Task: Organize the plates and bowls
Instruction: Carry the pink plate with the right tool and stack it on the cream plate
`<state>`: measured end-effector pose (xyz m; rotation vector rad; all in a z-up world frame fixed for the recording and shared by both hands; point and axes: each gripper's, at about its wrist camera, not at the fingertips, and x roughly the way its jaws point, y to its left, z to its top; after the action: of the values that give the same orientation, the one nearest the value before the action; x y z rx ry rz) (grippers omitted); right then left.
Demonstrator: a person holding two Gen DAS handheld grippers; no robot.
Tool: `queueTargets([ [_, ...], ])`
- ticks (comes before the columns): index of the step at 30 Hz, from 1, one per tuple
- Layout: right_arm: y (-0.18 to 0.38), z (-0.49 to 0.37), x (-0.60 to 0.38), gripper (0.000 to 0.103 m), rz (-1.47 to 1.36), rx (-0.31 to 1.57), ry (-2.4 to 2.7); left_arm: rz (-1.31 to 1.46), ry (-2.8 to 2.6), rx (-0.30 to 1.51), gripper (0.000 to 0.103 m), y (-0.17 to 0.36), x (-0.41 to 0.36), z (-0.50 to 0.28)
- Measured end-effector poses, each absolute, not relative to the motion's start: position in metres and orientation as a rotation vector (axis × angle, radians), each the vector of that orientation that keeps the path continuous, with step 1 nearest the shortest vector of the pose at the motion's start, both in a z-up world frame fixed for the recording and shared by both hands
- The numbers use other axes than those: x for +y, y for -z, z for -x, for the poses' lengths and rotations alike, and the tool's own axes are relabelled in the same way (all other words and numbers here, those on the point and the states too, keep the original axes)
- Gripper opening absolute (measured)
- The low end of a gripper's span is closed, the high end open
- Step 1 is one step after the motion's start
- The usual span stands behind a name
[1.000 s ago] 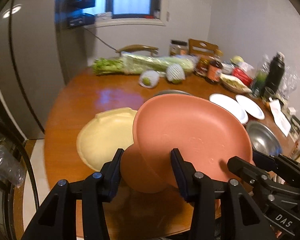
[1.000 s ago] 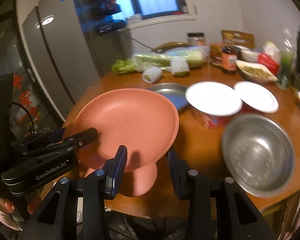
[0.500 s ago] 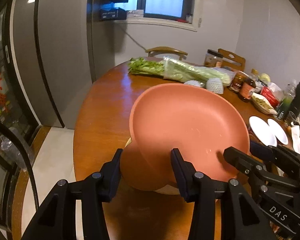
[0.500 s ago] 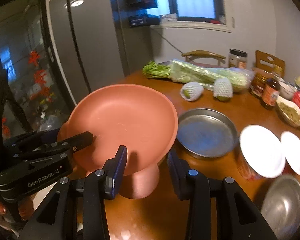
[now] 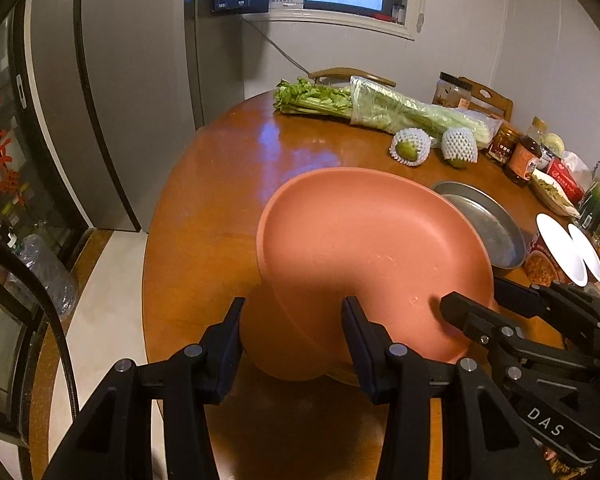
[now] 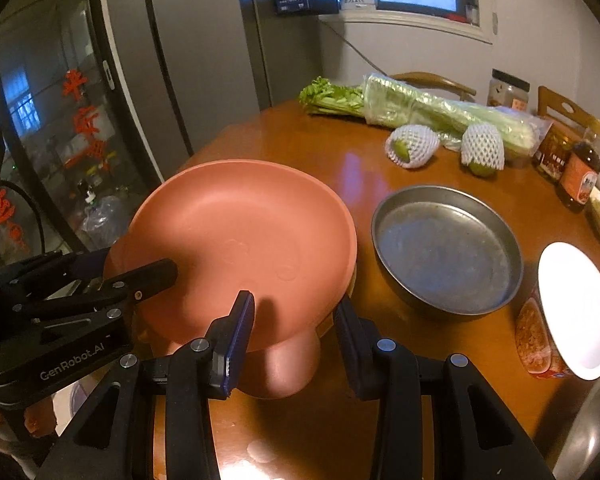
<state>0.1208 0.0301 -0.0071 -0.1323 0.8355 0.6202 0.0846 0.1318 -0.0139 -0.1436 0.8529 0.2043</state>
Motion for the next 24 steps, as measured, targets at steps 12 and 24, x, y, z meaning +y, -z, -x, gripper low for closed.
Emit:
queueTargets([
  [12,0.011,-0.123,0.035,0.044,0.175,0.795,-0.628,0.113,-0.234,0.873,0.047,0.024,0.125,-0.087],
  [24,0.017,-0.124,0.038,0.049,0.154,0.783,-0.615,0.146,-0.262,0.889,0.048,0.035,0.133,-0.093],
])
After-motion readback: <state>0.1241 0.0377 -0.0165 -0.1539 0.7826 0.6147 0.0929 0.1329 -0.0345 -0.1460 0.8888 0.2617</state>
